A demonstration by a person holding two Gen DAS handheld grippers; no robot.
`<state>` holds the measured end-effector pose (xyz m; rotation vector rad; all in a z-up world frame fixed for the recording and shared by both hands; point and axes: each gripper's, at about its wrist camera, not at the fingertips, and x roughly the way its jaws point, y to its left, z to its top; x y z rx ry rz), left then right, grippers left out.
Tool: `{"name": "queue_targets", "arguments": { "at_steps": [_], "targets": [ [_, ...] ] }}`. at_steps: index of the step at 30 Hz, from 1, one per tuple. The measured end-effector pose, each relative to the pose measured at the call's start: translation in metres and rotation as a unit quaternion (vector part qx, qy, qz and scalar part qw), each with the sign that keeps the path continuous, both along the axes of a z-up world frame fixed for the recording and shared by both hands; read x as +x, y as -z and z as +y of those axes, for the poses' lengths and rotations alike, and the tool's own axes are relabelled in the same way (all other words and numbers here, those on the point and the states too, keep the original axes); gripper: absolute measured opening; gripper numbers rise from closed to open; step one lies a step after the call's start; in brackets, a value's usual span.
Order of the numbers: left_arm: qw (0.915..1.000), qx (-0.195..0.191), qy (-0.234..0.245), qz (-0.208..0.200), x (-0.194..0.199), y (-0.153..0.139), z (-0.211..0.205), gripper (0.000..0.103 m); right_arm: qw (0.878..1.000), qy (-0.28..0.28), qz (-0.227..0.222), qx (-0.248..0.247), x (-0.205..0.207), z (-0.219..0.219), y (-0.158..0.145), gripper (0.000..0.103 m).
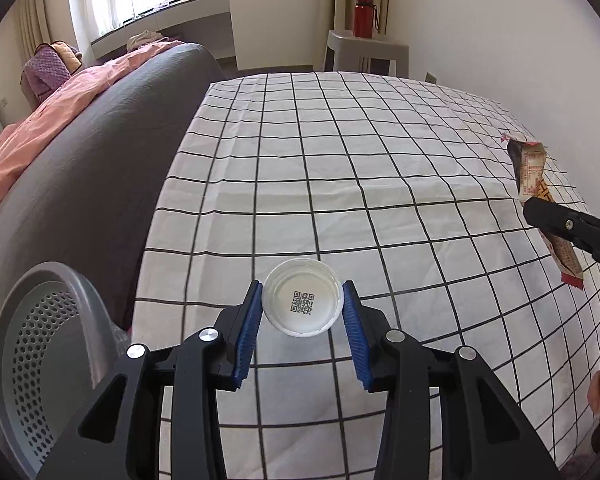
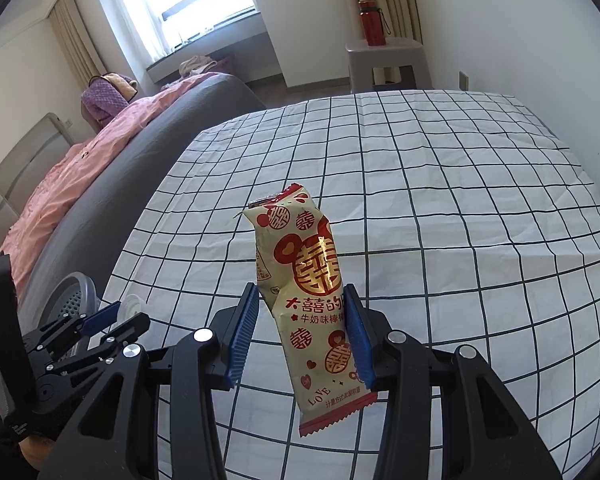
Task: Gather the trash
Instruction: 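Carry the cap and wrapper over the wastebasket with both tools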
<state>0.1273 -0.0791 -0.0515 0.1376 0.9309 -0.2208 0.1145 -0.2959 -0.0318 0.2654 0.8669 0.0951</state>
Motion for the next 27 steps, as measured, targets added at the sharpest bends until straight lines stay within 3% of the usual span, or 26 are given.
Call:
{"name": "queue_targets", "arguments": {
  "at_steps": [12,27],
  "targets": [
    [0.9987,-0.007,-0.044,-0.024,-0.037,-0.026,0.077,0.039,0.999,-0.044,-0.005,-0.014,-0.007,0.061,-0.002,0.042],
    [0.9905,-0.003,-0.130,-0.043,-0.071,-0.039,0.196,0.039,0.989,-0.146,-0.029,-0.003,-0.015,0.190,-0.021,0.042]
  ]
}}
